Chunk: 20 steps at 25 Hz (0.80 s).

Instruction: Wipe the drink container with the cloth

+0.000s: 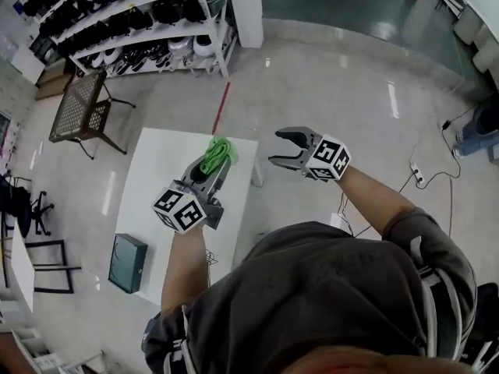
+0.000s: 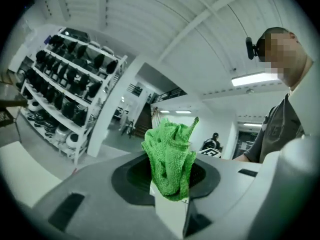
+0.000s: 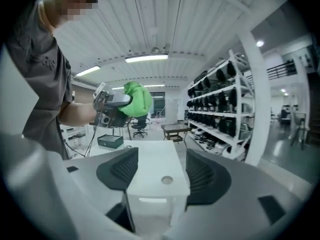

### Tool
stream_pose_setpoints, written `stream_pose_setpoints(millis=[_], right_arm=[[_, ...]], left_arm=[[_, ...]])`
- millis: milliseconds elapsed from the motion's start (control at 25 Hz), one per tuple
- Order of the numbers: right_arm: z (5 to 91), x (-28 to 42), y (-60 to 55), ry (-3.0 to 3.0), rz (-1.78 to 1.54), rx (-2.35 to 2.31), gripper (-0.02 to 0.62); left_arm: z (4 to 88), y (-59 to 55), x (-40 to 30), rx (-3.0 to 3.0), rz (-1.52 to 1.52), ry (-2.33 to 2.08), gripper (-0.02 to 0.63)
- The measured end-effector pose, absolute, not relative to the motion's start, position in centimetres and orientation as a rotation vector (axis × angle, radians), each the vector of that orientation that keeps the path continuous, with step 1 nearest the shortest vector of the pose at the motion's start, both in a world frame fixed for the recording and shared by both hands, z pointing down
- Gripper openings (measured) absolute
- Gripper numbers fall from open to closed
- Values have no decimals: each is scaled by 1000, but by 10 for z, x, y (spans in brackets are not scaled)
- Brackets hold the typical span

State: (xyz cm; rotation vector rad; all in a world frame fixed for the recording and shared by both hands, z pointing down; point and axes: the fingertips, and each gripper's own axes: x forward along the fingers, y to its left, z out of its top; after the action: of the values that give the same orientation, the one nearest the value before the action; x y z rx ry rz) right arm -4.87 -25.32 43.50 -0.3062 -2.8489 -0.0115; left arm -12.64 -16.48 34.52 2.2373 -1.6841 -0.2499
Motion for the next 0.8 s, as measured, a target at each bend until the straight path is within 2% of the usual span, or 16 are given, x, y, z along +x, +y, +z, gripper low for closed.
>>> stream_pose_setpoints(millis=[480,640,720,800], right_arm=[[383,231,-383,-2864,168,576,127],[383,301,-396,-2846,240,789,67],[384,328,-396,-2838,268,862,-3],[386,344,-395,-2832,285,894,-9]], left_arm=[[330,-310,47,2478,-127,-1279,107],[338,-329,83,2486,-114,-1208,107],[340,-332,97,2465,-148,-1177,107],[344,-332,106,2448,-174,-1167,107]])
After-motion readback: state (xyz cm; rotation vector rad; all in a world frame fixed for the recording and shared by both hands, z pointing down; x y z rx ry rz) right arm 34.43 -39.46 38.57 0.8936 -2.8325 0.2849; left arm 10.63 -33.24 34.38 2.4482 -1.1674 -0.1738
